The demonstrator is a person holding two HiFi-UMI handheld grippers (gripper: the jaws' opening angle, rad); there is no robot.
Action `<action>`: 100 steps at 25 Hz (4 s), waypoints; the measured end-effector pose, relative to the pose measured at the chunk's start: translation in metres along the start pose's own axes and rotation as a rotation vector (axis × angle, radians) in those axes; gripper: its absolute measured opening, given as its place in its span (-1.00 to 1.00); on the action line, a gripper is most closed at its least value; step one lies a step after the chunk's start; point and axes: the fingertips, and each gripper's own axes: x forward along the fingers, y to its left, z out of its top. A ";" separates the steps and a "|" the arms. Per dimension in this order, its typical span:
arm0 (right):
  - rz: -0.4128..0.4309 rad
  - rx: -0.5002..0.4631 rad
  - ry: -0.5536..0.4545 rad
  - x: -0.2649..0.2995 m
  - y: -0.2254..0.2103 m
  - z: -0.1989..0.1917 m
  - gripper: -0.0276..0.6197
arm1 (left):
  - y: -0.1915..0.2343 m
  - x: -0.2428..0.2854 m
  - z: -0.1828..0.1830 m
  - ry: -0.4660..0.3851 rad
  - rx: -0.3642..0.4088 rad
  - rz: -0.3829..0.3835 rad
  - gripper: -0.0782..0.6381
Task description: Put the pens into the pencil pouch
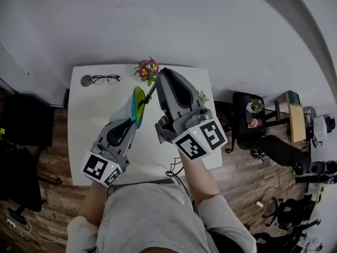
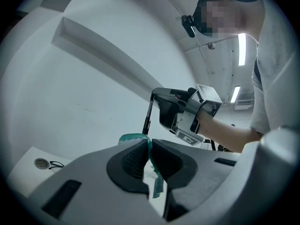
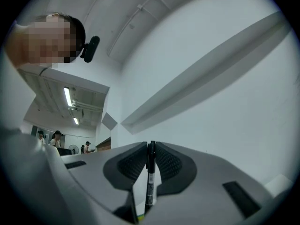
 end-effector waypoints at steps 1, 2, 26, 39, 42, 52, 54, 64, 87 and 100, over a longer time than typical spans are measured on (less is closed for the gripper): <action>0.004 -0.007 -0.007 -0.001 0.002 0.000 -0.70 | -0.002 0.001 0.001 -0.003 0.000 -0.007 -0.65; 0.007 -0.010 -0.009 -0.002 0.004 -0.002 -0.70 | -0.004 0.002 0.003 -0.007 0.000 -0.013 -0.65; 0.192 0.037 0.181 -0.018 0.042 -0.066 -0.69 | -0.015 -0.004 0.036 -0.095 0.025 -0.040 -0.65; 0.073 -0.076 0.184 -0.032 0.026 -0.052 -0.75 | -0.019 -0.006 0.041 -0.096 0.049 -0.020 -0.65; 0.012 -0.109 0.198 -0.044 0.017 -0.053 -0.79 | -0.019 -0.006 0.043 -0.083 0.078 -0.004 -0.65; -0.151 -0.299 0.247 -0.090 -0.003 -0.051 -0.80 | -0.016 -0.008 0.054 -0.060 0.136 0.058 -0.65; -0.181 -0.293 0.249 -0.099 -0.006 -0.050 -0.80 | -0.015 -0.010 0.057 -0.065 0.134 0.066 -0.65; -0.315 -0.309 0.216 -0.140 -0.019 -0.037 -0.80 | -0.008 -0.020 0.071 -0.082 0.140 0.104 -0.65; -0.500 -0.319 0.147 -0.207 -0.010 -0.025 -0.80 | -0.013 -0.052 0.081 -0.104 0.176 0.137 -0.65; -0.499 -0.336 0.144 -0.204 -0.001 -0.022 -0.80 | -0.014 -0.056 0.081 -0.115 0.163 0.124 -0.65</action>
